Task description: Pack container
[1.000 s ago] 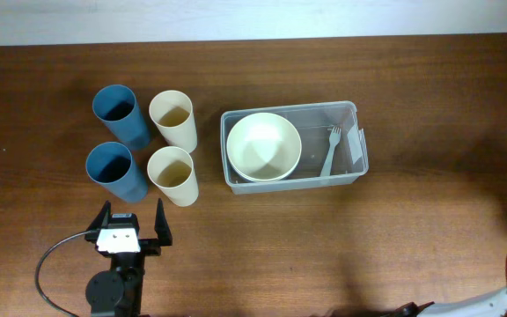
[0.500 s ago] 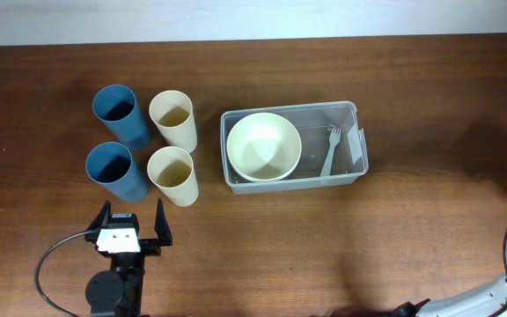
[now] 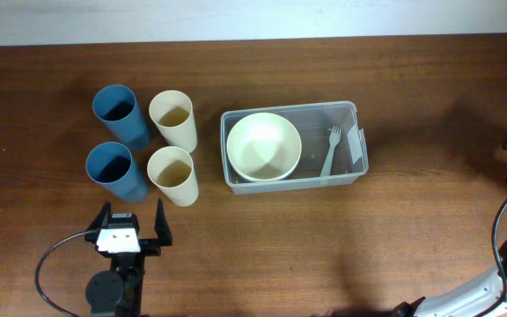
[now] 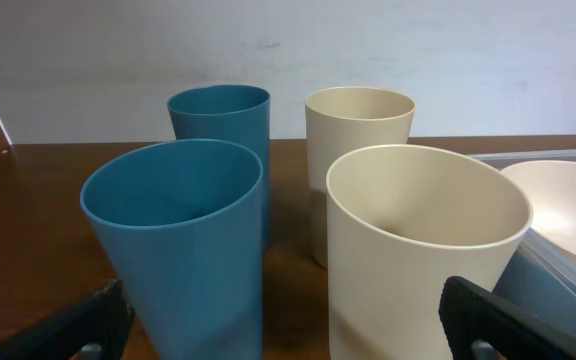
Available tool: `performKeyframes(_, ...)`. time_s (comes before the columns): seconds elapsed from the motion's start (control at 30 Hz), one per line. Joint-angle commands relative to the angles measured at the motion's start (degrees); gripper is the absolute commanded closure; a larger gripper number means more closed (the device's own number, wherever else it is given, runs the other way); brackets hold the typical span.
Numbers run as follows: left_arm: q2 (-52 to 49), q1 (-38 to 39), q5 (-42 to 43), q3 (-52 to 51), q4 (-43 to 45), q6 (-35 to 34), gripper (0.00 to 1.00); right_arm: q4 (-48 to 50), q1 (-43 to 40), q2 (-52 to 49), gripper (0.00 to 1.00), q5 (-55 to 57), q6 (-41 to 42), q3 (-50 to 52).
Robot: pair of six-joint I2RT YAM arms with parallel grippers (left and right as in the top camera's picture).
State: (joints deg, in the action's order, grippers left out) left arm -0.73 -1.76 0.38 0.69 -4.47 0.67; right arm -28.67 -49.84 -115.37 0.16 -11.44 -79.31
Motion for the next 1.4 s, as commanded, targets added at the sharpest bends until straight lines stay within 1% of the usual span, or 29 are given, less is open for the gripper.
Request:
performKeyframes(0.0,0.33,-0.33,-0.20,-0.20,-0.28,1.07,0.00,-0.42,-0.74,-0.72,0.27,2.25,-1.70,0.35)
performKeyframes(0.23,0.33,-0.33,-0.20,-0.20,-0.28,1.07,0.00,-2.89,-0.90,-5.86,0.27,4.07,-1.66,0.35)
performKeyframes(0.5,0.33,-0.33,-0.20,-0.20,-0.28,1.07,0.00,-3.72,-0.90,-7.15,0.29,4.42,-1.03,0.37)
performKeyframes(0.6,0.33,-0.33,-0.20,-0.20,-0.28,1.07,0.00,-5.07,-0.90,-7.15,0.29,4.42,3.04,0.37)
performKeyframes(0.67,0.33,-0.33,-0.17,-0.20,-0.28,1.07,0.00,-6.45,-0.90,-7.15,0.36,4.42,5.97,0.37)
performKeyframes(0.7,0.33,-0.33,-0.20,-0.20,-0.28,1.07,0.00,-7.34,-0.90,-7.15,0.37,4.42,7.30,0.37)
performKeyframes(0.87,0.33,-0.33,-0.20,-0.20,-0.28,1.07,0.00,-13.33,-0.74,-7.15,0.37,3.80,15.58,0.37)
performKeyframes(0.93,0.33,-0.33,-0.17,-0.20,-0.28,1.07,0.00,-15.69,-0.74,-7.15,0.43,2.89,18.29,0.37)
performKeyframes(1.0,0.33,-0.33,-0.20,-0.20,-0.28,1.07,0.00,-17.66,-0.72,-7.15,0.52,2.71,21.62,0.37)
performKeyframes(1.07,0.33,-0.33,-0.20,-0.20,-0.28,1.07,0.00,-19.15,-0.74,-7.15,0.72,0.85,22.91,0.37)
performKeyframes(1.1,0.33,-0.33,-0.20,-0.20,-0.28,1.07,0.00,-19.45,-0.74,-7.15,0.76,-0.13,22.91,0.37)
performKeyframes(1.13,0.33,-0.33,-0.20,-0.20,-0.28,1.07,0.00,-19.87,-0.74,-7.15,0.76,-1.57,22.91,0.37)
performKeyframes(1.2,0.33,-0.33,-0.20,-0.20,-0.28,1.07,0.00,-20.28,-0.74,-7.15,0.83,-2.23,22.93,0.37)
performKeyframes(1.37,0.33,-0.33,-0.17,-0.20,-0.28,1.07,0.00,-21.51,-0.74,-7.15,0.91,-7.56,22.93,0.37)
